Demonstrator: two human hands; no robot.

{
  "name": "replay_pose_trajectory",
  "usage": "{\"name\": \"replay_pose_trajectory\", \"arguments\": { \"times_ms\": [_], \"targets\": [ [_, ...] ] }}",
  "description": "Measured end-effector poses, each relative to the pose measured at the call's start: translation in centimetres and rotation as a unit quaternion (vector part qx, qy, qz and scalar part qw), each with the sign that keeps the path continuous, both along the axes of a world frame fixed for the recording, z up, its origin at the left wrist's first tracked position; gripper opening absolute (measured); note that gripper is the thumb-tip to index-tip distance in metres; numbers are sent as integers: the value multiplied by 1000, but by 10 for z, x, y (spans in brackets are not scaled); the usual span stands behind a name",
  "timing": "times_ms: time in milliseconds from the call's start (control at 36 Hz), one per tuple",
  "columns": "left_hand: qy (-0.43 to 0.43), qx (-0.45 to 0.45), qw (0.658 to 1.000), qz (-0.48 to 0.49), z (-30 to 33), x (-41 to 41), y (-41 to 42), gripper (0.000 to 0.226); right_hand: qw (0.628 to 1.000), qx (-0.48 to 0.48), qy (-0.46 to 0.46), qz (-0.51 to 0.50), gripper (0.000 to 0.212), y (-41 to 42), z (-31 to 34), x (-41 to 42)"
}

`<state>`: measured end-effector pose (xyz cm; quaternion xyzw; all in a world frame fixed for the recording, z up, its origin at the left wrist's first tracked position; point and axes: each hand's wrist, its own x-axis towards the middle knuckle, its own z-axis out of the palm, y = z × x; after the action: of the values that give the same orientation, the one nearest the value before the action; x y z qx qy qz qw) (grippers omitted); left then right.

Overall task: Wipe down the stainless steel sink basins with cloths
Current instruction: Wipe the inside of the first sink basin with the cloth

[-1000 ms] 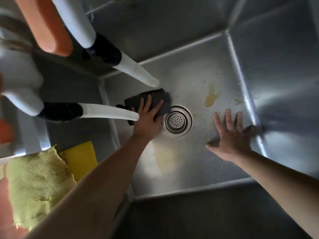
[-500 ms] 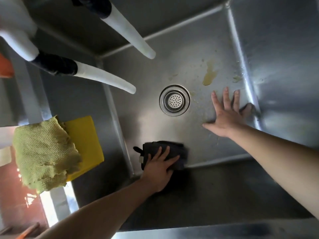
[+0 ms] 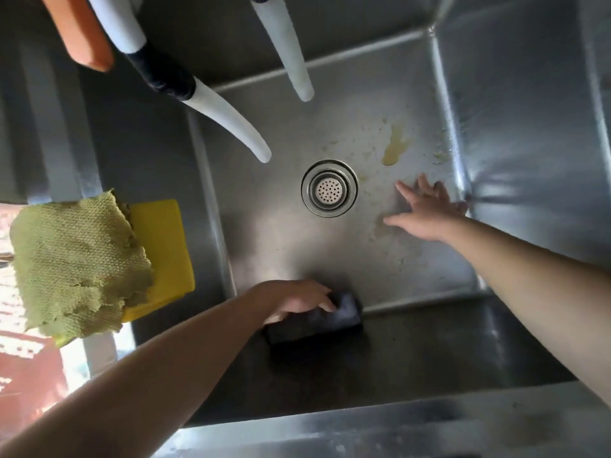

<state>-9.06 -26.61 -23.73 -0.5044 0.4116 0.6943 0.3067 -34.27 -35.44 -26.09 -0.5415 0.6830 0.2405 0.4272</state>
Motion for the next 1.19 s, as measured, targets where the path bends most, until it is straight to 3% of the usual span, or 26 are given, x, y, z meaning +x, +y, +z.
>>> {"name": "replay_pose_trajectory", "arguments": {
  "times_ms": [83, 194, 306, 417, 500, 639, 750, 889, 1028, 1111, 1194],
  "targets": [
    [12, 70, 997, 43, 11, 5, -15, 32, 991, -43, -55, -114, 79, 4, 21, 7],
    [64, 139, 952, 263, 16, 19, -23, 43, 956, -104, -163, -220, 53, 36, 62, 24],
    [97, 50, 864, 491, 26, 13, -26, 31, 927, -145, -209, -275, 40, 67, 99, 41],
    [101, -36, 795, 597, 35, -6, -31, 36, 888, -124, -260, -359, 45, 81, 111, 62],
    [108, -67, 782, 611, 49, -24, -34, 35, 863, -57, -331, -377, 66, 75, 112, 82],
    [163, -71, 804, 567, 70, -49, -36, 35, 837, -42, -347, -421, 45, 51, 104, 97],
    [187, -37, 791, 581, 81, -52, -37, 40, 850, -48, -319, -417, 27, 39, 98, 84],
    [214, -4, 792, 571, 82, -48, -26, 34, 860, 38, -313, -401, 30, 37, 90, 61],
    [222, 21, 786, 576, 77, -46, -15, 33, 898, 56, -221, -376, 17, 34, 77, 57],
    [170, -17, 785, 596, 60, -37, -13, 38, 904, 67, -225, -358, 15, 15, 73, 60],
    [-3, -202, 787, 583, 45, -17, -15, 35, 901, 18, -240, -362, 9, -22, 70, 62]
  ]
}}
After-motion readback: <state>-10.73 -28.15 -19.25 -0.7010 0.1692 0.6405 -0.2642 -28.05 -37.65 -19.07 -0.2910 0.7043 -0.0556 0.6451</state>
